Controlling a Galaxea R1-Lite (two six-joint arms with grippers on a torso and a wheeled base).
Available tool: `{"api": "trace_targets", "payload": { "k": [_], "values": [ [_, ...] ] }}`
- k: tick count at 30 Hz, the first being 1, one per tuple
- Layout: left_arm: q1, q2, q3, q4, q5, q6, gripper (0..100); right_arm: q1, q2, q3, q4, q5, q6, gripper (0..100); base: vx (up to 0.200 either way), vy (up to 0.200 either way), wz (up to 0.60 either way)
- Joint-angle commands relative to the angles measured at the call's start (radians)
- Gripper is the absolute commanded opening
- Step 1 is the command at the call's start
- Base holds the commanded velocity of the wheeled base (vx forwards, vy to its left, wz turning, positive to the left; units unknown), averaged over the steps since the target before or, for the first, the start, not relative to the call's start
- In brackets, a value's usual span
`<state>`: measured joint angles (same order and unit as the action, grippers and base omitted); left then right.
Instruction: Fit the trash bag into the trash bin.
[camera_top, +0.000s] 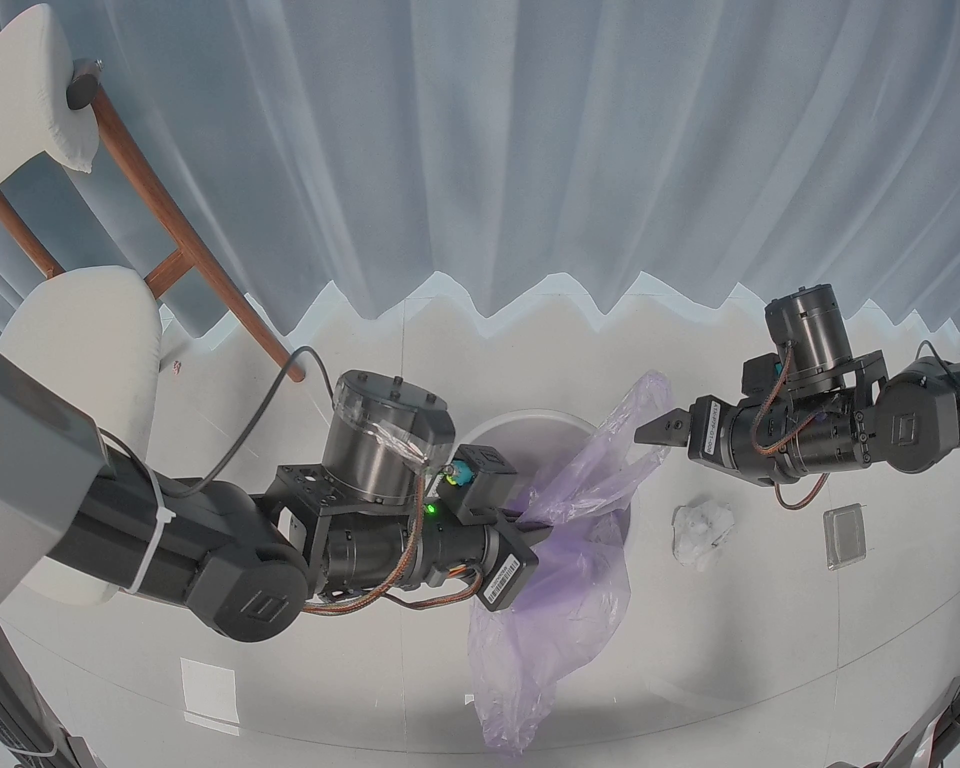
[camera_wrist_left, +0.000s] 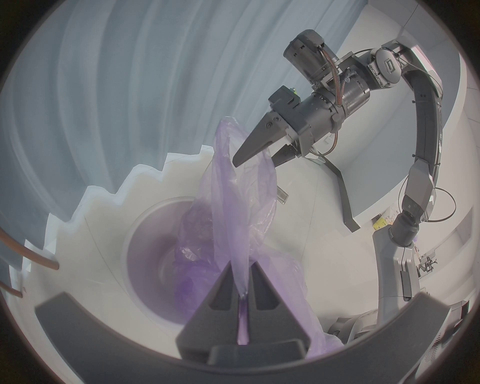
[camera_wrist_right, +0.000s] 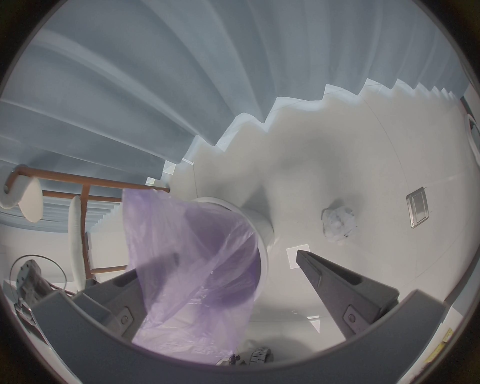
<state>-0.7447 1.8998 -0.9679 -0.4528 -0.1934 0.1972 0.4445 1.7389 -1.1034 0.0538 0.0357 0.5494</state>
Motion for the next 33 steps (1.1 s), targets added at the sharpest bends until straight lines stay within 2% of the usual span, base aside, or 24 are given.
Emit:
{"api": "trace_targets", "payload": {
  "k": [1, 6, 7, 17, 18, 21, 23, 24, 26, 28, 33],
  "values": [
    [-0.002, -0.001, 0.006, 0.000, 0.008, -0.001, 0, -0.006, 0.057, -0.010, -0.008, -0.014, -0.017, 100, 0.000, 0.000, 0.00],
    [-0.015, -0.001, 0.006, -0.001, 0.009, -0.001, 0, -0.001, 0.134, -0.072, -0.043, -0.062, -0.023, 100, 0.000, 0.000, 0.00],
    [-0.018, -0.001, 0.006, -0.001, 0.012, -0.001, 0, 0.000, 0.146, -0.082, -0.045, -0.068, -0.022, 0, 0.000, 0.000, 0.00],
    [-0.033, -0.021, 0.057, -0.003, 0.019, 0.001, 0, 0.020, 0.133, -0.090, -0.045, -0.085, 0.003, 0, 0.000, 0.000, 0.00],
    [-0.033, -0.024, 0.067, -0.006, 0.029, -0.001, 100, 0.019, 0.133, -0.082, -0.045, -0.085, 0.004, 0, 0.000, 0.000, 0.00],
    [-0.041, -0.027, 0.075, -0.029, 0.072, -0.021, 100, 0.014, 0.131, -0.069, -0.048, -0.085, 0.004, 0, 0.000, 0.000, 0.00],
    [-0.067, -0.054, 0.072, -0.034, 0.108, -0.110, 100, 0.002, 0.097, -0.073, -0.058, -0.077, 0.029, 0, 0.000, 0.000, 0.00],
    [-0.067, -0.068, 0.075, -0.030, 0.109, -0.125, 100, -0.007, 0.087, -0.079, -0.060, -0.069, 0.041, 0, 0.000, 0.000, 0.00],
    [-0.064, -0.107, 0.101, -0.027, 0.114, -0.145, 100, -0.029, 0.065, -0.084, -0.060, -0.020, 0.069, 0, 0.000, 0.000, 0.00],
    [-0.055, -0.160, 0.170, -0.027, 0.131, -0.153, 100, -0.052, 0.045, -0.070, -0.058, 0.019, 0.078, 0, 0.000, 0.000, 0.00],
    [-0.027, -0.254, 0.316, -0.026, 0.129, -0.179, 100, -0.069, 0.036, -0.042, -0.060, 0.023, 0.078, 0, 0.000, 0.000, 0.00]
  ]
}}
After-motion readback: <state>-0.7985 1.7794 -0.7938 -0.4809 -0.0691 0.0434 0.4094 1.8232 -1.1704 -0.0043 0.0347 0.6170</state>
